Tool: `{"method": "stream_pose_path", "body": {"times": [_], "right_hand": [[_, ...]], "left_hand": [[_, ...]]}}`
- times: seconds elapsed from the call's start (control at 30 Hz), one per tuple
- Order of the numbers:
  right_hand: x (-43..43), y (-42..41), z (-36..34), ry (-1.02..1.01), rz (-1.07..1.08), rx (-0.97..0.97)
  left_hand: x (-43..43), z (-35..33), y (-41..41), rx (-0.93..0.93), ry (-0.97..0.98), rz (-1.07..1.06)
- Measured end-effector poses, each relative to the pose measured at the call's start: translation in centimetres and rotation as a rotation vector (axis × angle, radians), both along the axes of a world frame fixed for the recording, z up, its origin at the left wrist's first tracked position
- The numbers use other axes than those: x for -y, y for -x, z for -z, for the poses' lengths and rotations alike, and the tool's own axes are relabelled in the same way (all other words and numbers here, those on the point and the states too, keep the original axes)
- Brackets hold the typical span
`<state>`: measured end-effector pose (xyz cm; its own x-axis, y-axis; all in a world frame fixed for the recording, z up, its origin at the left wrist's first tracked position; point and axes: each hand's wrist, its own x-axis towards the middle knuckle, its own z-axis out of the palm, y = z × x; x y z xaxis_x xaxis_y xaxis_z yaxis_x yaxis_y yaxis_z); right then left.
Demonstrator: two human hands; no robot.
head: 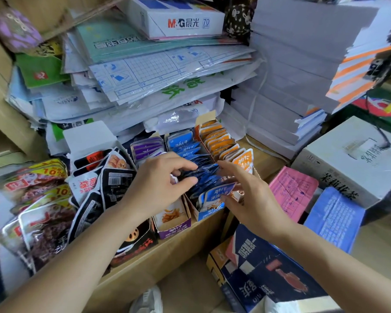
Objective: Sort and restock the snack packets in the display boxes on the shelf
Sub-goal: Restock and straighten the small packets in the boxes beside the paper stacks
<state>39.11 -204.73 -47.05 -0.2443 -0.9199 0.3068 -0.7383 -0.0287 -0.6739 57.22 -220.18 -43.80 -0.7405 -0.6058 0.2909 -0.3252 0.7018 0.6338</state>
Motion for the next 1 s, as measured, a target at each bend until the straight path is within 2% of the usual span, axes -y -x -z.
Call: {"method": "stream_pose_path", "body": {"times": [0.13,0.27,0.4,0.5,0.6,0.8,0.9,1.0], "right_hand": [[-0.5,0.0,0.4,0.101,-0.051,-0.112],[-0.8,0.3,0.6,0.107,-0.089,-0.213],[-0.7,0.4,0.6,0.132,-0.083,-0.319],[-0.7,0.3,0.7,0.118,-0.080,-0.365],[-0.7,0.3,0.6,0.141,-0.083,-0.351],[-0.4,0.4,0.6,0.130,-0.090,-0.270],[-0.1,0.6,0.6,0.127,-0.089,-0.268],[-0.1,0.5,0.6,0.112,-0.060,-0.238]], "left_hand": [[0.6,0.6,1.6,0.114,0.075,0.000],[0.8,-0.1,3.0,0.062,0.112,0.012],[1.6,-0.6,2.7,0.055,0.169,-0.076],[2.0,-1.0,2.0,0.171,0.219,-0.081],[1.9,-1.3,1.3,0.275,0.191,-0.026],[0.8,-0.2,2.0,0.143,0.237,-0.041],[0.1,0.6,3.6,0.196,0.346,-0.041],[1.1,0.0,3.6,0.242,0.311,-0.013]]}}
